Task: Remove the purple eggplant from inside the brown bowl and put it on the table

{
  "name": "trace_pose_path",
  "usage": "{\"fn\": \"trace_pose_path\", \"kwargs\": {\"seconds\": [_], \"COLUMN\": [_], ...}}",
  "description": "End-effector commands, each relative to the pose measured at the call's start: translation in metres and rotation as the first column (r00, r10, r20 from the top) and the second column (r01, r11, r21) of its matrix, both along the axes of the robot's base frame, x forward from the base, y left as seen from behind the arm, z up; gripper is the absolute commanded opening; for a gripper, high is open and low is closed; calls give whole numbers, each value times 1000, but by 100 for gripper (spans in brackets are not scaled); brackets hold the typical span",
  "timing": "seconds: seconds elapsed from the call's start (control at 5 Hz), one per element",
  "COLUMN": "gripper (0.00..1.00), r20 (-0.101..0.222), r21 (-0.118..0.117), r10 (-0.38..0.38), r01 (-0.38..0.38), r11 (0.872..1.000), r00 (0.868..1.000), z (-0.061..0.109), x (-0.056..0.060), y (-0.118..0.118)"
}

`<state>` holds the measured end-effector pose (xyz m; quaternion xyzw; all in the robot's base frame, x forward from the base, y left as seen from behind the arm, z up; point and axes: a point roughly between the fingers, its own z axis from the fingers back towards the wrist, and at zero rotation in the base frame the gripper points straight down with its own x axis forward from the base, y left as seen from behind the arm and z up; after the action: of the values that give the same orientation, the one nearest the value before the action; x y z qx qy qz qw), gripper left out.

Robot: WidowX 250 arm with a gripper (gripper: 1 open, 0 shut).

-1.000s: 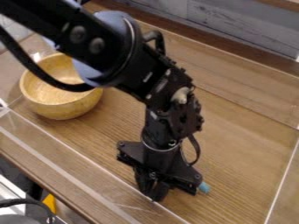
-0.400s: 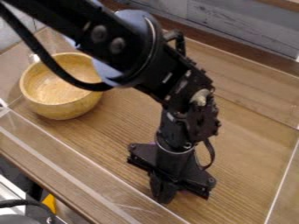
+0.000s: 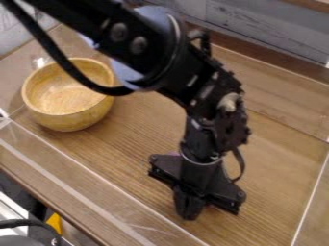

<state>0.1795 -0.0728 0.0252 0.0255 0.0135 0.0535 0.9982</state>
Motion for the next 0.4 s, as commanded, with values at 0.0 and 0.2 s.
{"fn": "trace_pose_path", "kwargs": {"seconds": [0.0,0.2], "gripper": [0,0], "r20": [37,39], "r21": [-15,-16], "r10": [-6,-54], "r01": [7,54], "r11": [1000,998], "r00": [999,998], "z": [2,3], "x": [11,13], "y": [-23,-39]}}
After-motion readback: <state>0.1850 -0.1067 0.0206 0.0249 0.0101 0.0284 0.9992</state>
